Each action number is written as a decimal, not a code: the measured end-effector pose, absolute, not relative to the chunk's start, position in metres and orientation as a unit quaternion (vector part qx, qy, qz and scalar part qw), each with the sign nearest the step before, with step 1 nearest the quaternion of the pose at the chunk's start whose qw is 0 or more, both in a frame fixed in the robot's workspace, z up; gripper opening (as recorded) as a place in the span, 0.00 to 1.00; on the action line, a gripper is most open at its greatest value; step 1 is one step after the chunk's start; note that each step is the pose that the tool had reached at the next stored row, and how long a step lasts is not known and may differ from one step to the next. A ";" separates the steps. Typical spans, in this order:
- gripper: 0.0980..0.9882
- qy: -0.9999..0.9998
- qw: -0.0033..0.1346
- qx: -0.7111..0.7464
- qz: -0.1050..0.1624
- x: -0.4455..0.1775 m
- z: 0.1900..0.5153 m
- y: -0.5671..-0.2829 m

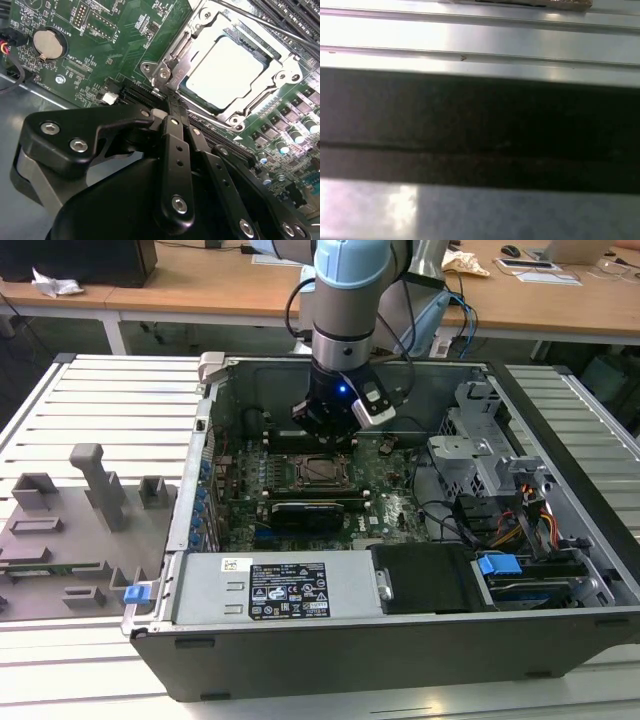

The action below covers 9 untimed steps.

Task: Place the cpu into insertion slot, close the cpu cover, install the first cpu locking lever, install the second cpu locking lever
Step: 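Install the first cpu locking lever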

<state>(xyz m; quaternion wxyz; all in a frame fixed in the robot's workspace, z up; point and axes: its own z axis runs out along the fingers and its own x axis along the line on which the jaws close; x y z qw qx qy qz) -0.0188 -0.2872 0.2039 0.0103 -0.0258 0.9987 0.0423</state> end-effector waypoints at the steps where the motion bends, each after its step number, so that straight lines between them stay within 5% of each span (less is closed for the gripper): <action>1: 0.01 0.999 0.010 -0.026 0.042 -0.019 0.204 -0.287; 9: 0.01 0.999 0.010 -0.026 0.040 -0.019 0.206 -0.287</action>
